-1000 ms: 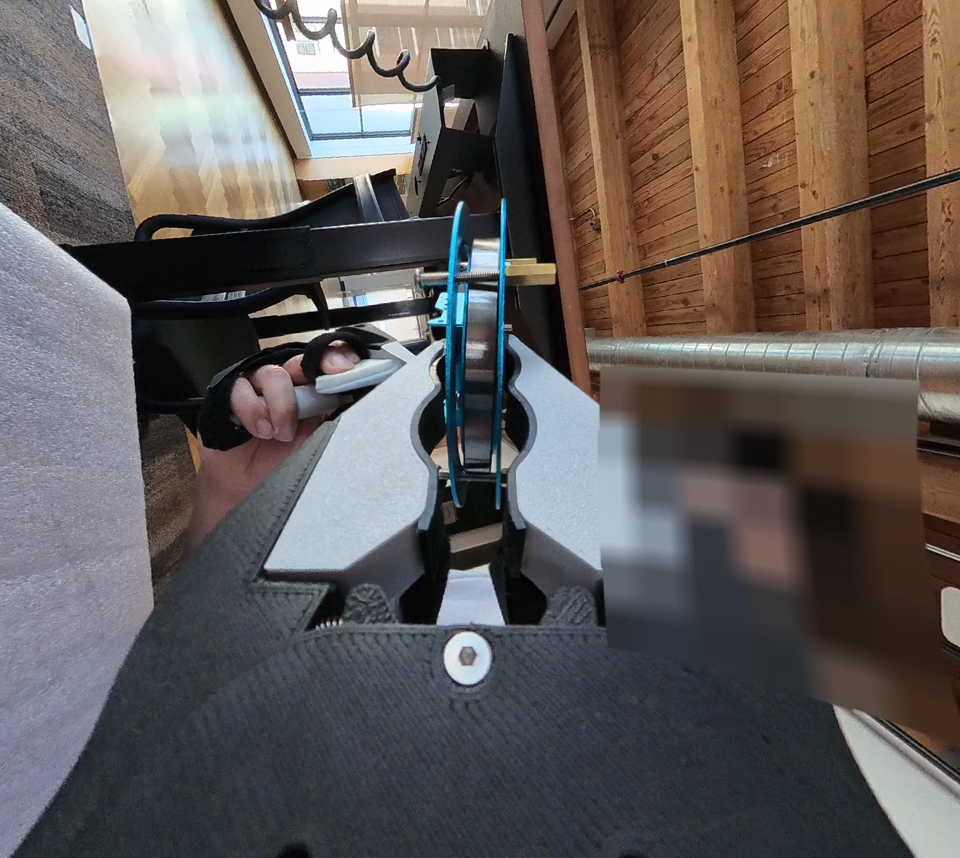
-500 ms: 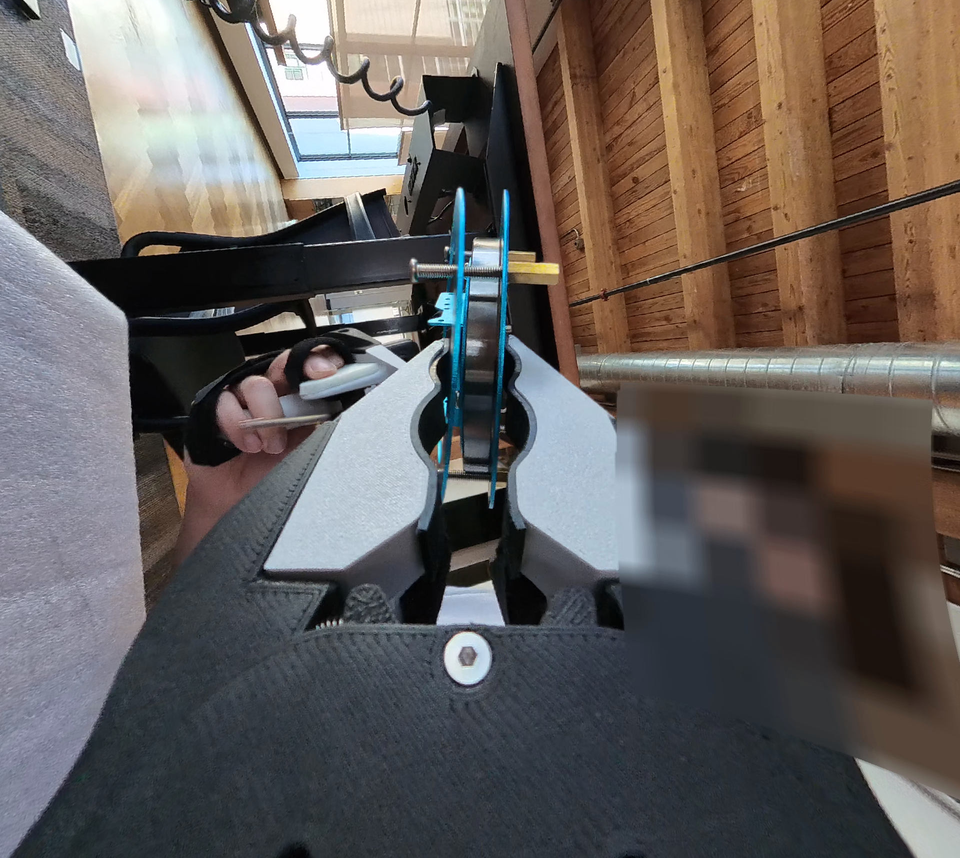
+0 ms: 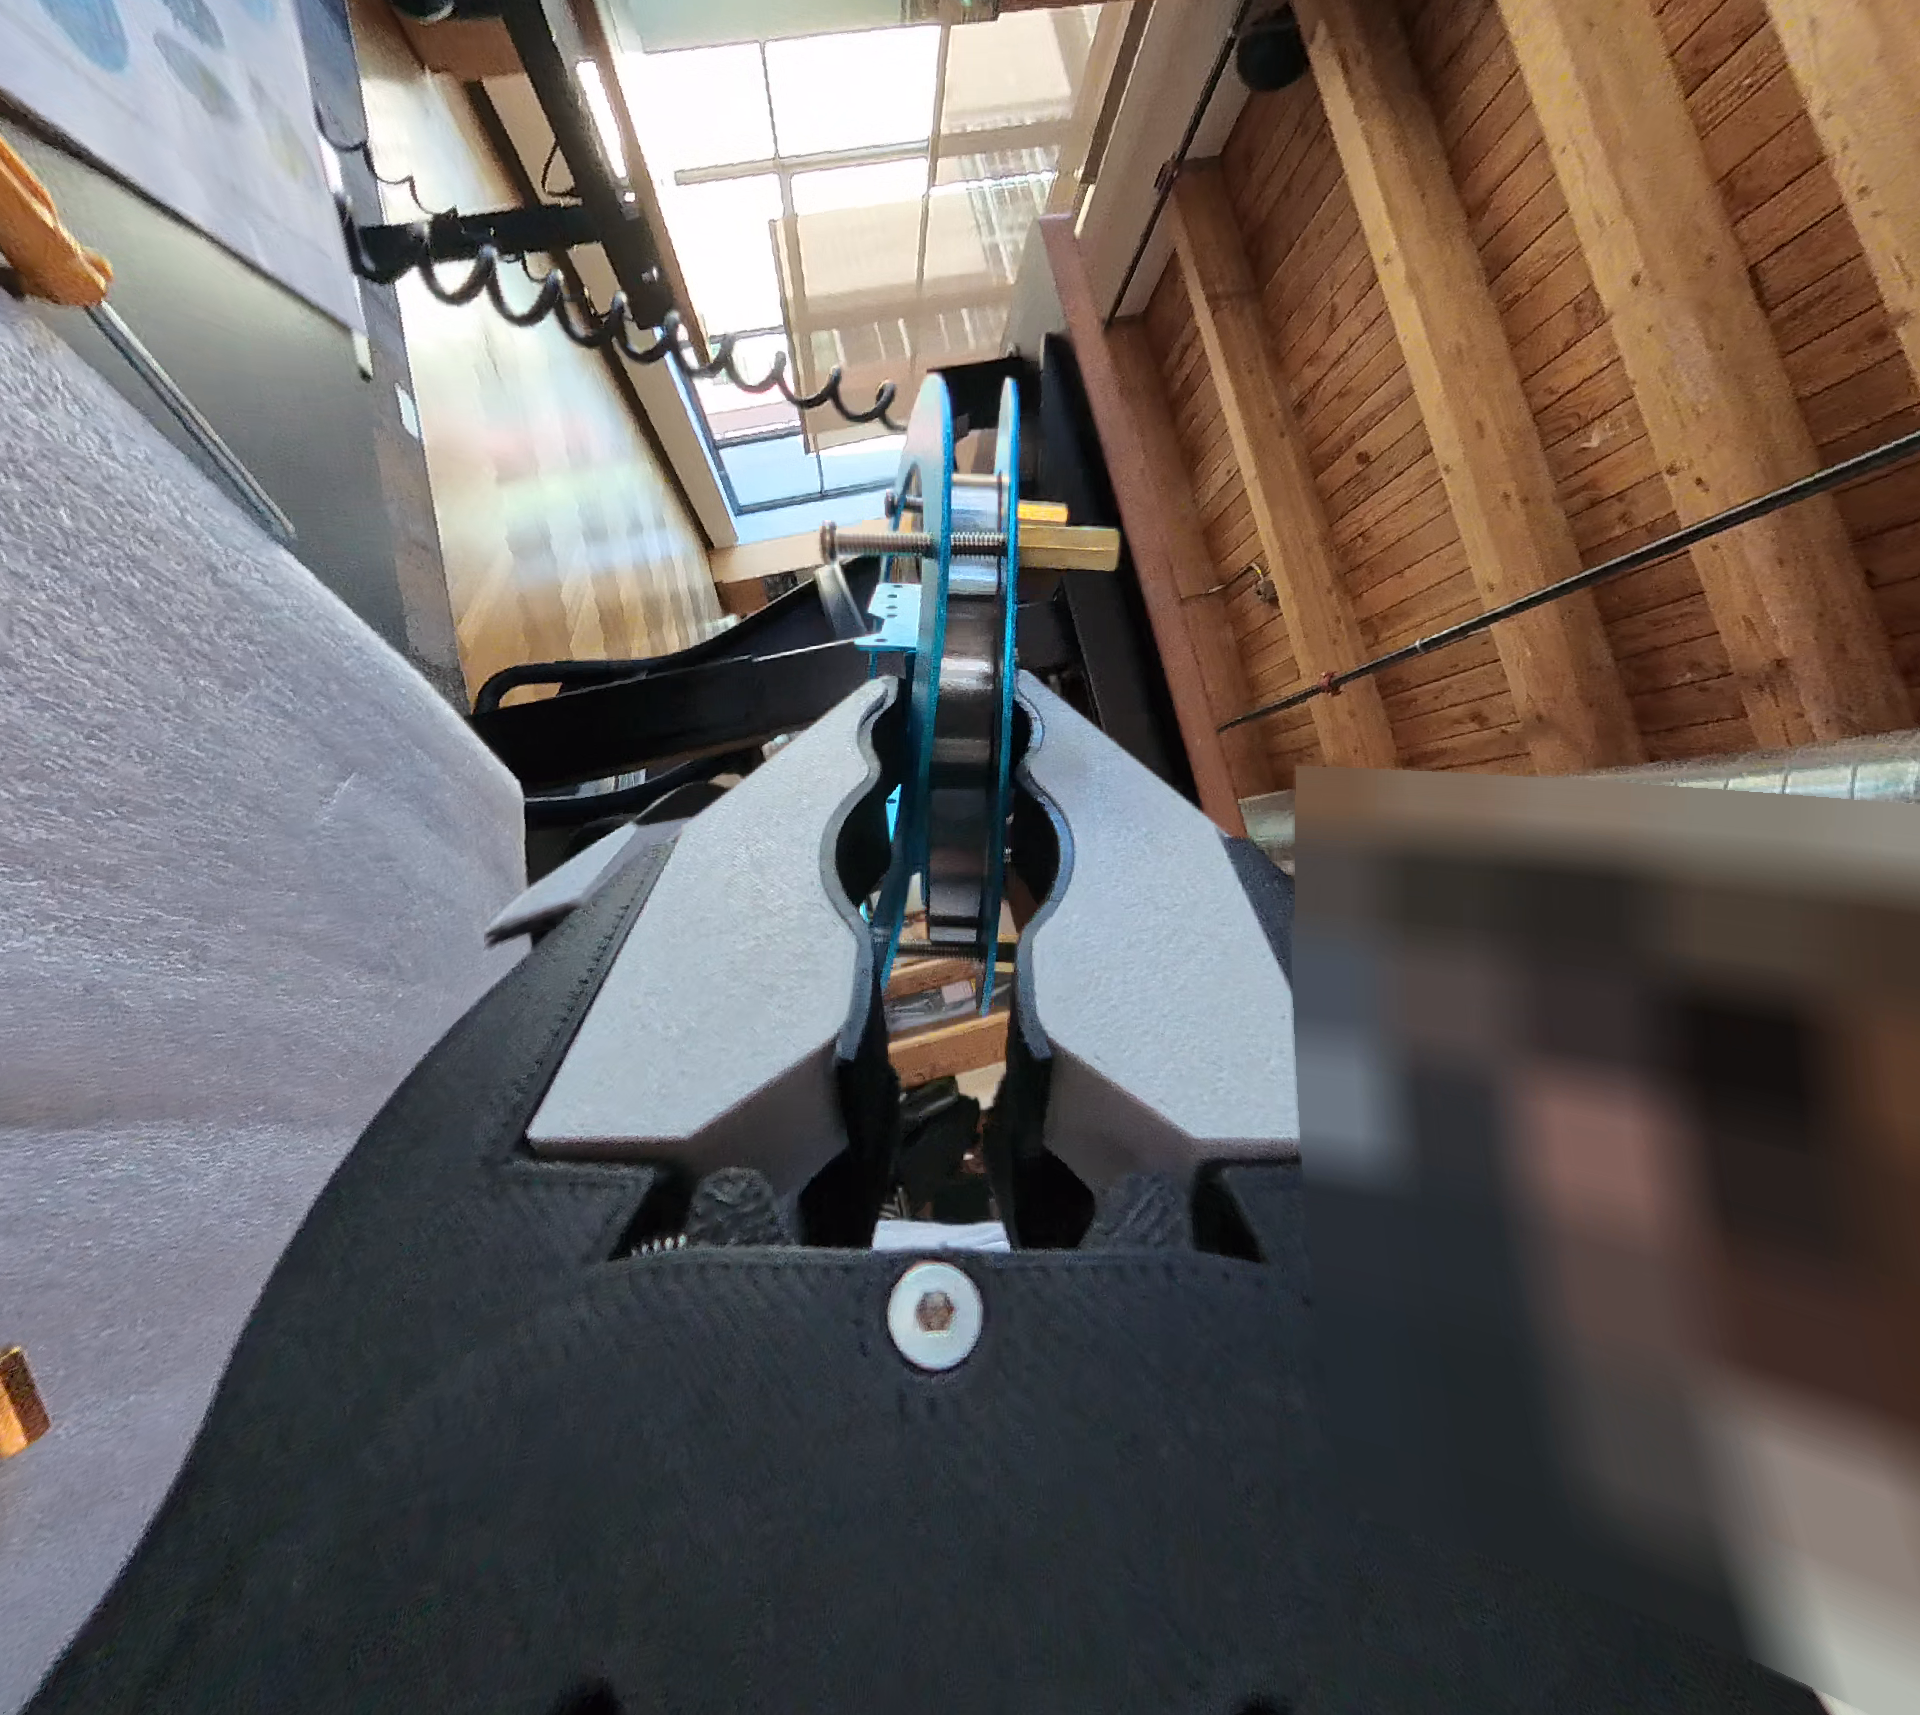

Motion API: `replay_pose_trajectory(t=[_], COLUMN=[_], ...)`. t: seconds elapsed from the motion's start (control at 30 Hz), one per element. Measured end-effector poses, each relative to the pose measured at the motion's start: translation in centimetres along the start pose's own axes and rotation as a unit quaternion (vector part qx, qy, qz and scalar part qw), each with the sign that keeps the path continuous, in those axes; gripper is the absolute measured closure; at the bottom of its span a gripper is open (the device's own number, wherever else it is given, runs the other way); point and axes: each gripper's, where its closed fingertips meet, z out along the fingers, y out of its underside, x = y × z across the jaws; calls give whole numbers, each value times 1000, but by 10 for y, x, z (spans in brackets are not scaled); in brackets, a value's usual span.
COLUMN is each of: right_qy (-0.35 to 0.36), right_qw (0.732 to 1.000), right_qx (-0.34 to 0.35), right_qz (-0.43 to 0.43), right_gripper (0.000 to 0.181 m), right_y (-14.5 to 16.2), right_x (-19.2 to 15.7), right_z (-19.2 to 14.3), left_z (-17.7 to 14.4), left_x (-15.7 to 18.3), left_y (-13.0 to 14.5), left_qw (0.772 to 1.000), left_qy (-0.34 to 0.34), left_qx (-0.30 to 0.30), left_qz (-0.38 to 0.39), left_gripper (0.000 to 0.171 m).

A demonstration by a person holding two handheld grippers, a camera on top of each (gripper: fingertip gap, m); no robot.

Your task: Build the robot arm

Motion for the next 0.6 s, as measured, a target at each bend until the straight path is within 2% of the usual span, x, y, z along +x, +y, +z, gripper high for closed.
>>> replay_pose_trajectory(t=[0.17, 0.27, 0.33, 0.43, 0.6], right_qy=[-68, -106, -133, -141, -189], right_qw=[998, 994, 987, 967, 937], right_qx=[0, -1, 12, -4, -47], right_qz=[-13, -35, -91, -211, -290], right_gripper=[161, 154, 149, 148, 155], right_y=[-27, -43, -59, -70, -74], right_x=[-13, -20, -32, -42, -48], right_z=[46, 72, 87, 116, 176], left_z=[-21, -34, -43, -59, -95], left_x=[45, 73, 85, 89, 93], left_y=[-12, -17, -19, -21, -24], left_qw=[999, 998, 998, 998, 997], left_qy=[12, 30, 29, 21, 19], left_qx=[10, 18, 23, 32, 63], left_qz=[41, 49, 59, 54, 45], left_gripper=[156, 156, 156, 156, 156])
